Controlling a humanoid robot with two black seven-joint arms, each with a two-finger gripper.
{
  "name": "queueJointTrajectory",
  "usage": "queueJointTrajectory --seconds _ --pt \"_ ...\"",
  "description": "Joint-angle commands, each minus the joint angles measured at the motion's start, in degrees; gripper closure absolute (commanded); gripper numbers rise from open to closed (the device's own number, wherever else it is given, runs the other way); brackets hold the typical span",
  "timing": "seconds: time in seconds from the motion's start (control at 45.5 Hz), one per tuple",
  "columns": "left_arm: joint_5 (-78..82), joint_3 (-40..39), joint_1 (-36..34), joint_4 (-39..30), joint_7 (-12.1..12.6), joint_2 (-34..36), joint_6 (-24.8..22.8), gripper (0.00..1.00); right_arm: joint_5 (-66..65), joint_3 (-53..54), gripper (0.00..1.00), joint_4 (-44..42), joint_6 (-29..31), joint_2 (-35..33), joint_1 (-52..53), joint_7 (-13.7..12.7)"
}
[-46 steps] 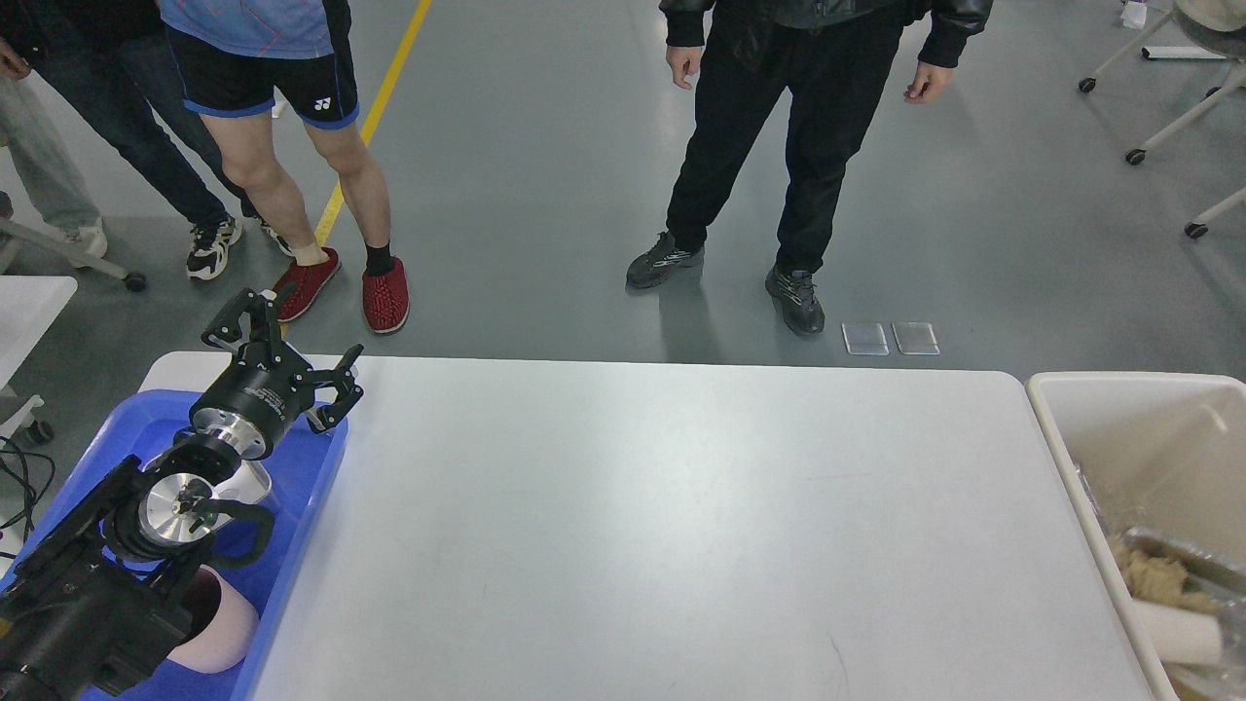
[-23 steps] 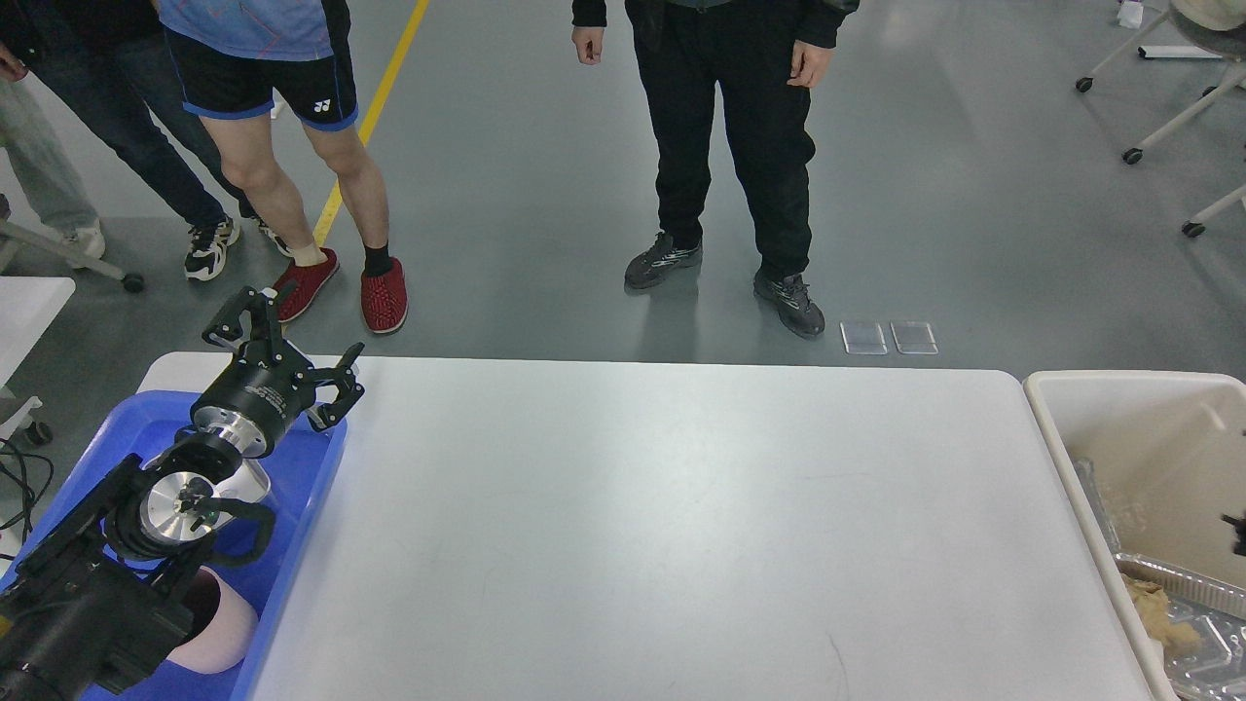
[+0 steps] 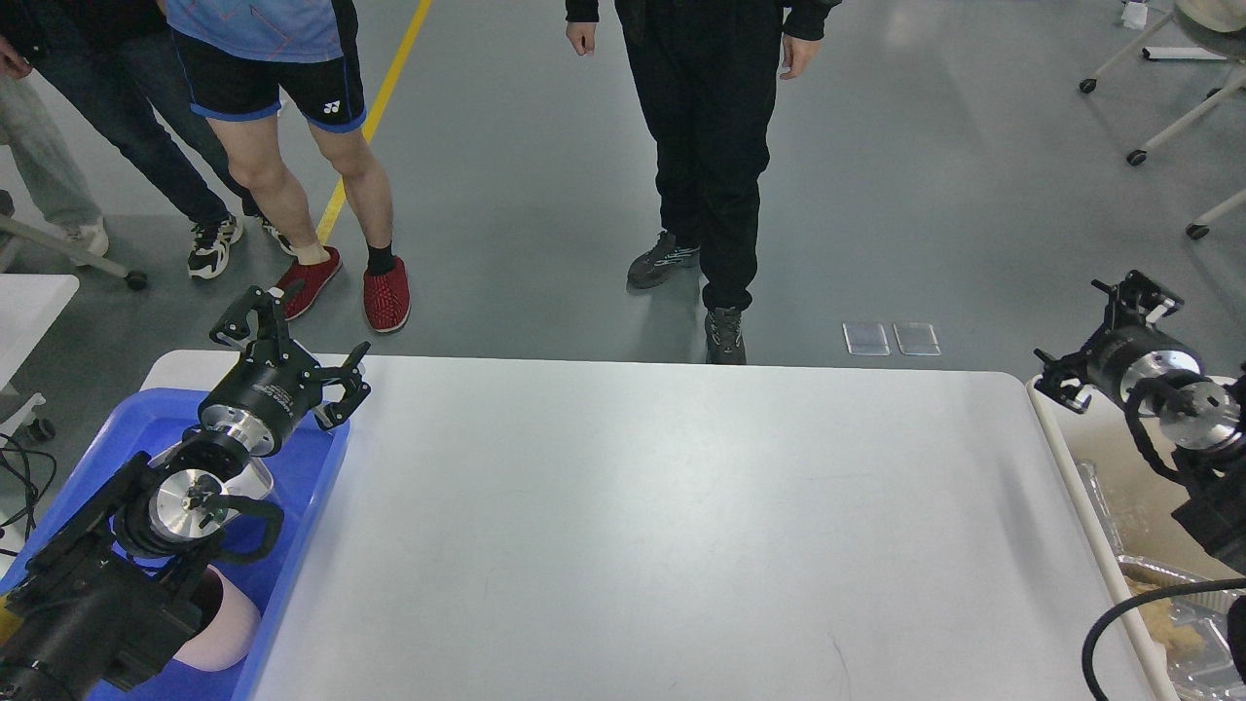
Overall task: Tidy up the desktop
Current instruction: 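Lower the foil tray into the white bin and release it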
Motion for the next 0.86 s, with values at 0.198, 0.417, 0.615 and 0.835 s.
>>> queueJointTrajectory --seconds 0.198,0.417,0.615,0.835 --pt "0.0 0.0 -0.4 0.0 -0.2 -1.1 0.7 0.02 -0.7 0.0 0.00 6.9 0.2 5.4 -0.6 11.9" --pt "0.0 0.5 -1.2 0.0 -0.3 -2.8 0.9 0.02 -0.8 0.0 0.00 7.0 0.1 9.6 -0.9 13.2" --pt "0.0 0.8 -1.6 0.0 -0.3 -3.6 1.8 0.02 -0.8 0.2 0.00 9.9 0.2 10.3 -2.2 18.2" --pt "0.0 0.8 -1.6 0.0 -0.3 -3.7 1.8 0.02 -0.8 1.0 0.00 11.1 0.1 10.5 -2.3 19.1"
